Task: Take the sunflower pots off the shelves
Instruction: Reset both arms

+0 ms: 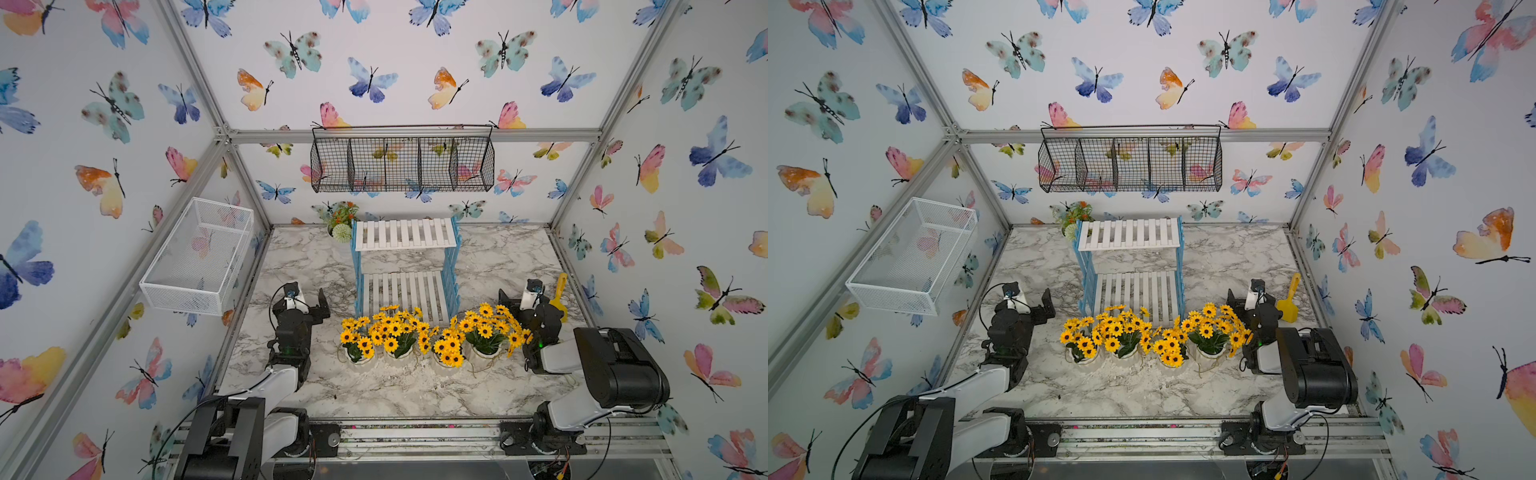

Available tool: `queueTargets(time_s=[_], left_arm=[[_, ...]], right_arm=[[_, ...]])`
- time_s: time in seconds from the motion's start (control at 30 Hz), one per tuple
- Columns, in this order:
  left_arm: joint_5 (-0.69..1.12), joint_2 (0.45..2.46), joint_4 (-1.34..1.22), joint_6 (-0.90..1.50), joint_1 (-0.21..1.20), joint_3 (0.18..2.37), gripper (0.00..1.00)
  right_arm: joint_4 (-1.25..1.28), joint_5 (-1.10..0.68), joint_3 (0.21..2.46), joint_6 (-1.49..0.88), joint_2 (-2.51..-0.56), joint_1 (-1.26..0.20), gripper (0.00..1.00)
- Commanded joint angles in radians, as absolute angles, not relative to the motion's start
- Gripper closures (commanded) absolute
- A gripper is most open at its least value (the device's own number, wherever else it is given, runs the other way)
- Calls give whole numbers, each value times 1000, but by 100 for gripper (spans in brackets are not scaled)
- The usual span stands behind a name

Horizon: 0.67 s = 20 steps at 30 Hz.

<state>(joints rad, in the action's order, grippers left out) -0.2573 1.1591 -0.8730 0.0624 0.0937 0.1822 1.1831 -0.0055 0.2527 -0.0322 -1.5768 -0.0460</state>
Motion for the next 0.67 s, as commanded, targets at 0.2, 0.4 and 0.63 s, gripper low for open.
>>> queueTargets(time_s=[0.2,0.4,0.63], left_arm=[[-304,1429,-1385,-1,102,76,2],[-295,1449,-1285,2,99,141,2],[-283,1457,-1281,28,74,146,2]], right_arm=[[1187,-54,255,25,-1571,-51,2],[1179,-51,262,23,-1575,-51,2],[1156,-45,280,22,-1586,-51,2]])
